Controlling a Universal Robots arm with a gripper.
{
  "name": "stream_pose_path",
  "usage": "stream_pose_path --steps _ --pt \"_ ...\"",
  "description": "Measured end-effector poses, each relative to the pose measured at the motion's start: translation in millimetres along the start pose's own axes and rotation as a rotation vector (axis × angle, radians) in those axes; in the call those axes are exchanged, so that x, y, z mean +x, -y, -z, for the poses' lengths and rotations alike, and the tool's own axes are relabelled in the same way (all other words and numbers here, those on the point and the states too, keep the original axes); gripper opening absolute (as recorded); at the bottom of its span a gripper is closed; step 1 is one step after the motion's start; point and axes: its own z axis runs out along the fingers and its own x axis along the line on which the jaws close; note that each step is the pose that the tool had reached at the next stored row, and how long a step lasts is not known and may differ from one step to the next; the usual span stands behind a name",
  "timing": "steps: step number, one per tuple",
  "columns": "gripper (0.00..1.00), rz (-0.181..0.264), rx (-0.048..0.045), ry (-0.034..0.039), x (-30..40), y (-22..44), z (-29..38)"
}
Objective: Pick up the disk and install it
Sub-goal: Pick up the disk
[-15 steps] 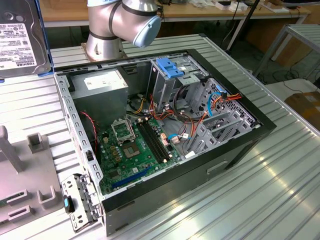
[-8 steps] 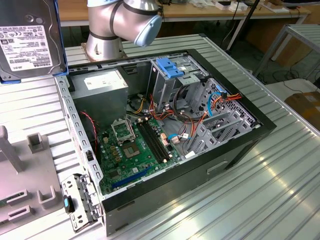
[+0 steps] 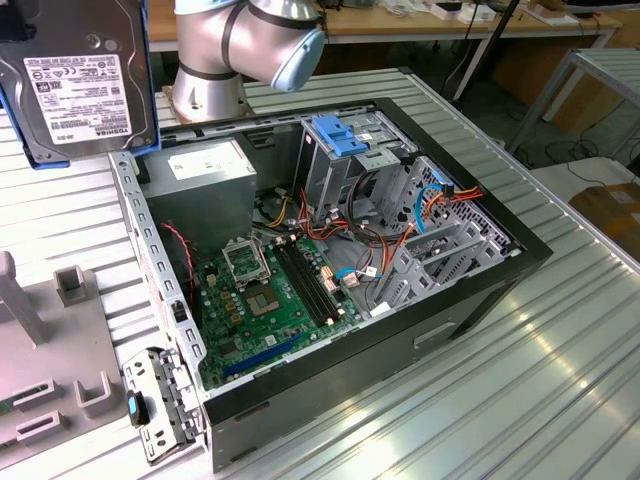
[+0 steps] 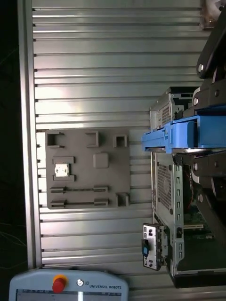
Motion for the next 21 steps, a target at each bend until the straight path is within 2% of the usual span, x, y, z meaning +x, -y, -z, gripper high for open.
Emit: stream_pose_path --steps 3,14,19,20,21 --pt "0.37 0.000 0.0000 0.0000 6.1 11.7 -0.6" --pt "0.37 0.000 0.0000 0.0000 15.3 37.7 -1.6" --pt "0.37 0.000 -0.0001 0.0000 19.7 54.8 -2.2" --pt "0.37 0.000 0.0000 0.0000 21.1 60.0 -2.4" --pt "0.37 0.000 0.0000 0.0000 21.6 62.0 -2.5"
